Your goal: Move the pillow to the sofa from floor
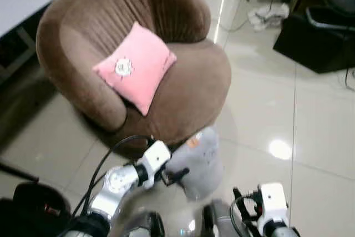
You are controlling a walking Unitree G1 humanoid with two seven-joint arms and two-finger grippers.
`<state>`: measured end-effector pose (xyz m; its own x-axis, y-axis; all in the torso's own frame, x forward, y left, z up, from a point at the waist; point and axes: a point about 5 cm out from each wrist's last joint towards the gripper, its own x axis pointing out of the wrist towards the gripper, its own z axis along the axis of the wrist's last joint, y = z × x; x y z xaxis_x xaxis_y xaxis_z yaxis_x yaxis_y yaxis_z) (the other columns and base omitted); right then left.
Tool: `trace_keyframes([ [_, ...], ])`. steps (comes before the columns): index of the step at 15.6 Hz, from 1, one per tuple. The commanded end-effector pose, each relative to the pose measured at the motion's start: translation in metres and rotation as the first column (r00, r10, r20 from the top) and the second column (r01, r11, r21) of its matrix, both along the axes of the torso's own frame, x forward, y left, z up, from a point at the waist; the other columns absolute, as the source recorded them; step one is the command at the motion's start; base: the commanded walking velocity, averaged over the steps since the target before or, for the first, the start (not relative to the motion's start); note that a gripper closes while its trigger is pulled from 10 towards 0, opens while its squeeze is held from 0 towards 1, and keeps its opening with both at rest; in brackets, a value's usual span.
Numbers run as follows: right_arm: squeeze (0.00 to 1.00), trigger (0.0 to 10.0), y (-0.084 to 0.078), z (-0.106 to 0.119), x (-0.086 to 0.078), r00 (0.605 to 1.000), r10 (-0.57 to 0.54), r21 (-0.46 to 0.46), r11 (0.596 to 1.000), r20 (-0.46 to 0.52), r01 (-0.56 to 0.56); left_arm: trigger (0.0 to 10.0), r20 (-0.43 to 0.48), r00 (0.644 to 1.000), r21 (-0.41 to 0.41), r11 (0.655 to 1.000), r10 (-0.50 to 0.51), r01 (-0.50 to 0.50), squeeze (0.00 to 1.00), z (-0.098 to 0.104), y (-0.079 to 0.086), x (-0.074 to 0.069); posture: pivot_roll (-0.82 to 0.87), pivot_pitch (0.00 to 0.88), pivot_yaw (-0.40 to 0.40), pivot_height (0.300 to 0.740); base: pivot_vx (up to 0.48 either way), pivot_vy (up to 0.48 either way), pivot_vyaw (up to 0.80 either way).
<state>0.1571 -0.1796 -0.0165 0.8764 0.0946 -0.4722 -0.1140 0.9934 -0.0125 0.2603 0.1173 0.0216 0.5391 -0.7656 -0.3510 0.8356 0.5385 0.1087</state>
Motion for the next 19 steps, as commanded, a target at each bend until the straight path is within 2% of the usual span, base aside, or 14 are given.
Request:
trace_keyframes([
  [1, 0.0, 10.0, 0.0, -0.005, -0.006, 1.0, -0.003, 0.003, 1.0, -0.022, 0.003, 10.0, -0.013, 1.0, 0.001, 1.0, 0.012, -0.012, 0.0, -0.001, 0.004, -0.001, -0.26, 0.19, 0.052, 0.646, 0.0, 0.0, 0.0],
  [10, 0.0, 10.0, -0.005, -0.014, -0.002, 0.999, -0.014, -0.003, 1.0, -0.037, 0.014, 10.0, -0.005, 1.0, 0.01, 1.0, 0.025, -0.025, 0.0, -0.002, 0.002, 0.0, -0.26, 0.206, 0.051, 0.563, 0.0, 0.0, 0.0],
  [13, 0.0, 10.0, -0.006, -0.025, -0.002, 0.998, -0.026, -0.008, 1.0, -0.061, 0.026, 10.0, -0.004, 1.0, 0.013, 0.999, 0.03, -0.03, 0.0, -0.003, 0.002, 0.001, -0.26, 0.214, 0.054, 0.563, 0.0, 0.0, 0.0],
  [16, 0.0, 10.0, 0.004, -0.036, -0.001, 0.996, -0.026, -0.009, 1.0, -0.085, 0.025, 10.0, -0.01, 0.999, 0.011, 0.999, 0.038, -0.038, 0.0, -0.004, 0.004, 0.002, -0.26, 0.218, 0.055, 0.563, 0.0, 0.0, 0.0],
  [19, 0.0, 10.0, 0.024, -0.046, 0.004, 0.993, -0.009, -0.016, 1.0, -0.114, 0.007, 10.0, -0.026, 0.996, -0.001, 0.996, 0.085, -0.085, 0.0, -0.004, 0.012, 0.004, -0.26, 0.215, 0.051, 0.548, 0.0, 0.0, 0.0],
])
